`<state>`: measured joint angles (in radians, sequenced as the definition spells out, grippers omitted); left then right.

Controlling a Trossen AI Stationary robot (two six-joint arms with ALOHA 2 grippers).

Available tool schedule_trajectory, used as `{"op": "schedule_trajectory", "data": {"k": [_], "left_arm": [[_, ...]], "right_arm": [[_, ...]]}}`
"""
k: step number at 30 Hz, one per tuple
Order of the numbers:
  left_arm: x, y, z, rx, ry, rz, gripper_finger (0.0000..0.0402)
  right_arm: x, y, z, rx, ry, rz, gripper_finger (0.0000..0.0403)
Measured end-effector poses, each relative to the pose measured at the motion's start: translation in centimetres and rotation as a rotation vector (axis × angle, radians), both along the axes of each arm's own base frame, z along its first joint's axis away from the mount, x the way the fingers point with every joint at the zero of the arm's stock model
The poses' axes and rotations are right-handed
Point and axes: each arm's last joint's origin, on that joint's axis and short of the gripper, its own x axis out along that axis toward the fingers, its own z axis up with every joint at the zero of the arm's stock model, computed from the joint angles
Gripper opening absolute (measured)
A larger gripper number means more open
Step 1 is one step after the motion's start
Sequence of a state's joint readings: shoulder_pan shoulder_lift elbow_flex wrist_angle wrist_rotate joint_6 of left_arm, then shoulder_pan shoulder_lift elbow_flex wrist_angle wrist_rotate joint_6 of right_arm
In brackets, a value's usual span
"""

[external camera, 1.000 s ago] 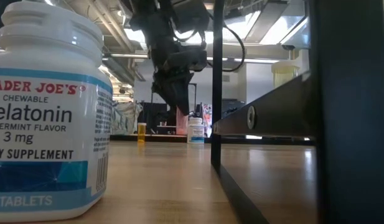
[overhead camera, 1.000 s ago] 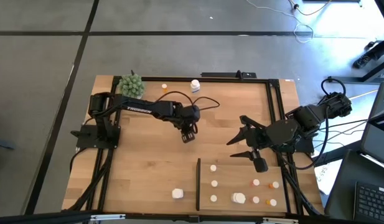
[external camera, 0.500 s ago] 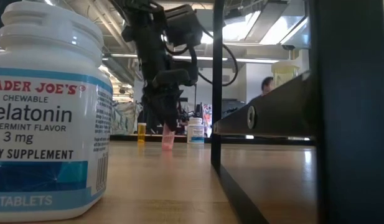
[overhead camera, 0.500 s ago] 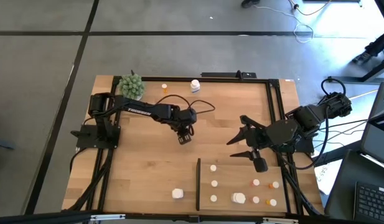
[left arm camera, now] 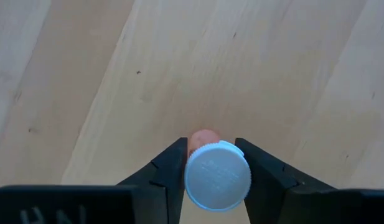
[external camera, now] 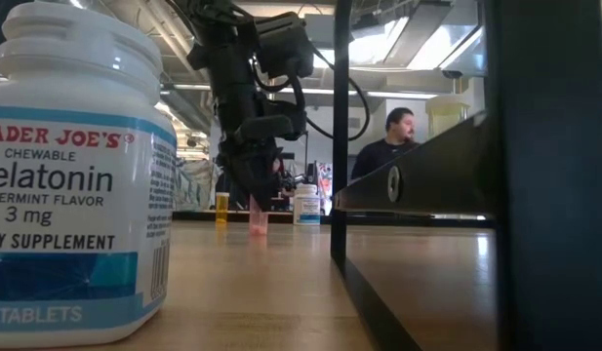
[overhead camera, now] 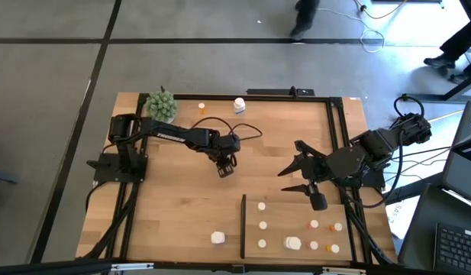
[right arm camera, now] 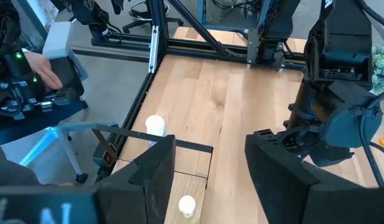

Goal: Pick and place medicine bottles onto shelf by color
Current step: Put the pink pill bottle on the shelf aligned with the other pink pill bottles

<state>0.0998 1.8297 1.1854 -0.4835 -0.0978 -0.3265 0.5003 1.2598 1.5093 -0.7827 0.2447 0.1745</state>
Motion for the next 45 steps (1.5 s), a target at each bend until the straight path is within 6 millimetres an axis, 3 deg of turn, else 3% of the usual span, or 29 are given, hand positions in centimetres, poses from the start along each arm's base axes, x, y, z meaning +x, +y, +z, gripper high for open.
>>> {"op": "schedule_trajectory", "data": {"k": [39, 45], "left_arm": [[-0.07, 0.07, -0.05, 0.001, 0.007, 0.036, 0.0125], [-0.08, 0.09, -0.05, 0.007, 0.007, 0.041, 0.0147]], "right_arm": [[0.03, 0.02, 0.06, 0.007, -0.005, 0.001, 0.0197], [0.03, 0.02, 0.06, 0.007, -0.005, 0.001, 0.0197]]}}
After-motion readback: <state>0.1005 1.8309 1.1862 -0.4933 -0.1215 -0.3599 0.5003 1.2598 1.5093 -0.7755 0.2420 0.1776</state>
